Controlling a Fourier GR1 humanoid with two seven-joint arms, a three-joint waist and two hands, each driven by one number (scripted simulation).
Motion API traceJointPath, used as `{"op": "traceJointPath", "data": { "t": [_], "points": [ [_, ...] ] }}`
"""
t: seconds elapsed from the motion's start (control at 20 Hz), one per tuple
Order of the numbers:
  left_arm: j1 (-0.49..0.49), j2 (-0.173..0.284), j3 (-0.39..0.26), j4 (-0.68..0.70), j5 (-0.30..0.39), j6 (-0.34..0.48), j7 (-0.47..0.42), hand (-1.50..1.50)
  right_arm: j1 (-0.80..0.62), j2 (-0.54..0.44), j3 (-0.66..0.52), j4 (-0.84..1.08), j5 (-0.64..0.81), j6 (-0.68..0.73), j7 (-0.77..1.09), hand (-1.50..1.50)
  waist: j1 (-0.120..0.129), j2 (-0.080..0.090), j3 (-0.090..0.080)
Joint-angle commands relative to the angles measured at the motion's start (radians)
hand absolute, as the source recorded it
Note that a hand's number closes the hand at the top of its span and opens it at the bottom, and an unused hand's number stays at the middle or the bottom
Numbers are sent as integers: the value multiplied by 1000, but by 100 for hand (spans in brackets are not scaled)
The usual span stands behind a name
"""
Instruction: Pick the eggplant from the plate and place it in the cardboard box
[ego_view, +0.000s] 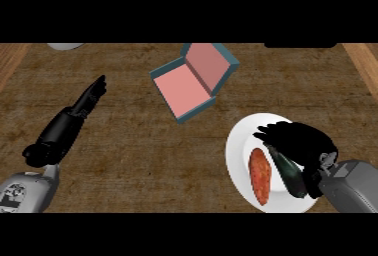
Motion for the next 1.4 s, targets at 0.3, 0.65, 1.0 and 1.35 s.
{"op": "traceJointPath", "data": {
  "t": [0.3,0.65,1.0,1.35],
  "points": [
    [-2,-56,73,45,-63,-54,-32,0,25,86,-46,80,119,4,-91,-150,-2,0,0],
    [-6,-72,98,-68,-55,-90,86,0,70,87,-41,166,244,-104,-145,-150,-1,-1,0],
    [-31,-140,81,36,-158,-56,-7,0,73,73,-83,265,287,-132,-260,-150,-3,1,0],
    [-37,-133,108,-2,-129,-83,40,0,66,110,-39,243,317,-277,-377,150,-2,0,0]
  ]
}}
